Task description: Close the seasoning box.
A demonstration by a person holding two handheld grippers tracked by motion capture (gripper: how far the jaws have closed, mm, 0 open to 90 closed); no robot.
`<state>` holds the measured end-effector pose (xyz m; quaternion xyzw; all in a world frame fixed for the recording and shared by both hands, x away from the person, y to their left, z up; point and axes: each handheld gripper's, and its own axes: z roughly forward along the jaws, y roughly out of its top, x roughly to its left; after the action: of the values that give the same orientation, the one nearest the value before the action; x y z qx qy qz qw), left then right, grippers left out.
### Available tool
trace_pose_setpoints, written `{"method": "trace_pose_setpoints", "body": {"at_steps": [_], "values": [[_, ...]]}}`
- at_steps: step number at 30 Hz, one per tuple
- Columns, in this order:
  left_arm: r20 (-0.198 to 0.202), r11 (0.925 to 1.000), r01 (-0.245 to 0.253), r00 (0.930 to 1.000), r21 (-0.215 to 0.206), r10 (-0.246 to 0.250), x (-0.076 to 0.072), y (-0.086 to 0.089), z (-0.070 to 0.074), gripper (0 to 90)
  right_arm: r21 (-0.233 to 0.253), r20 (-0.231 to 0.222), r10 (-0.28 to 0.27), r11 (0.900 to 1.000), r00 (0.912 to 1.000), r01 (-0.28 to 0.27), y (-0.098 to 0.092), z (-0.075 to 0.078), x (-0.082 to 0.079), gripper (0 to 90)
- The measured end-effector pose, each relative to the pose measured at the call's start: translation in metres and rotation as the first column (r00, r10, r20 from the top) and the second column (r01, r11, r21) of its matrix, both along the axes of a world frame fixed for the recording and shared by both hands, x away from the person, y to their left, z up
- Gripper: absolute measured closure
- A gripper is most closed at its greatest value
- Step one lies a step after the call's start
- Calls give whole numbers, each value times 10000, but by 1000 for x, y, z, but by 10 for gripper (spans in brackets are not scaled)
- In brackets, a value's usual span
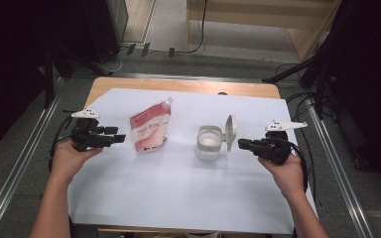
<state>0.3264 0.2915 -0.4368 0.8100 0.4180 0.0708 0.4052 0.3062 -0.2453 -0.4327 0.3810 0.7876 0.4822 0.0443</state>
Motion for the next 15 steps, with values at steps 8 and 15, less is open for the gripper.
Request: {"method": "trace_pose_setpoints", "body": {"at_steps": [8,15], "values": [[-7,10000,48,10000,76,-48,-2,-2,0,477,-40,62,-220,9997,9997,221,4,5,10,900],[21,10000,21,10000,48,-21,-2,-1,0,472,135,34,-318,9994,9995,318,8,8,22,900]]}}
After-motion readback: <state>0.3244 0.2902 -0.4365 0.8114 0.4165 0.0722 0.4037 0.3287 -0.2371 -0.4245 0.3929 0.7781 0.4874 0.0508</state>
